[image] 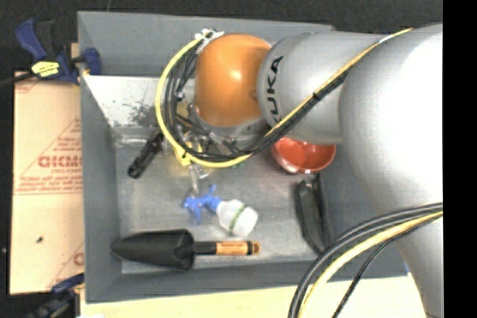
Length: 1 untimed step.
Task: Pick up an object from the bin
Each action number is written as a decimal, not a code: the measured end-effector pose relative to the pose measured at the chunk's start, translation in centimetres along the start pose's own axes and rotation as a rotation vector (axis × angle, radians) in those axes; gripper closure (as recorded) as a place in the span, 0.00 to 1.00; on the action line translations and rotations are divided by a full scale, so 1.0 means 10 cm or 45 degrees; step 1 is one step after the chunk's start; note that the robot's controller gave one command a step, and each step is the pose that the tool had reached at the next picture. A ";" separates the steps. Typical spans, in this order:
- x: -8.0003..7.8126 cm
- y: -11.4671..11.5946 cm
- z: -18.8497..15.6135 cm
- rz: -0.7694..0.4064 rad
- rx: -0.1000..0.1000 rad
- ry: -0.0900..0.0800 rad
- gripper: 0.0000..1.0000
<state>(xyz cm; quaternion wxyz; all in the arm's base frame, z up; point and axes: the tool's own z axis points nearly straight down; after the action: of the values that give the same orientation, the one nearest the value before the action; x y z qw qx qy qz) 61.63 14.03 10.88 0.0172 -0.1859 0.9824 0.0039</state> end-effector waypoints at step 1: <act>-0.17 0.10 -0.37 0.472 -0.001 0.001 0.00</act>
Offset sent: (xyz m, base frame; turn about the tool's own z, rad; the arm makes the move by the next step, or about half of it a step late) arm 0.0364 0.0021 -0.0376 -0.0365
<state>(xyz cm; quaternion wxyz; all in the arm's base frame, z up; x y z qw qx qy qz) 62.78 15.50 14.61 0.0159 -0.0017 0.9998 0.0072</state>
